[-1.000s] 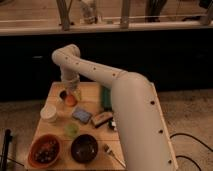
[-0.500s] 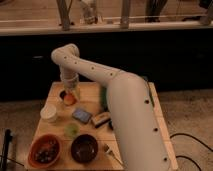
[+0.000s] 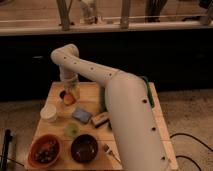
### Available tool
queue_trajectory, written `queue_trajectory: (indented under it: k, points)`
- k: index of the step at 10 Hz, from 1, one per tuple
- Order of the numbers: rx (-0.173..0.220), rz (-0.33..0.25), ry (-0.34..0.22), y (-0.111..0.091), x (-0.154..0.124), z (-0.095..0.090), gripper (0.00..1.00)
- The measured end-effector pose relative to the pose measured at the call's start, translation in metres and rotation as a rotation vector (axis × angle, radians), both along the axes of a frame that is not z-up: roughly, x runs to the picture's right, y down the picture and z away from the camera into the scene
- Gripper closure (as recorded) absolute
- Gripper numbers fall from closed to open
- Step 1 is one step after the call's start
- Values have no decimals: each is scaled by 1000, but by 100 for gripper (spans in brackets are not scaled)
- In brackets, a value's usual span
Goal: Place apple in paper cup
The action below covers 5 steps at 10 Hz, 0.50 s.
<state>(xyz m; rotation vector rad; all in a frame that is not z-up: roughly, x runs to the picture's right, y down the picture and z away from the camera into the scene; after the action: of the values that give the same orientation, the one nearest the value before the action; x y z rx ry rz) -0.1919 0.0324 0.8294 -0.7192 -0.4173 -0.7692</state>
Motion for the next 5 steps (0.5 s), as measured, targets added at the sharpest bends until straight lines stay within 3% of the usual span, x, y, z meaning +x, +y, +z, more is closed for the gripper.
queue_trajectory:
  k: [3, 5]
  points:
    - [10, 20, 11, -2, -2, 5, 99]
    - [10, -8, -34, -3, -15, 1, 99]
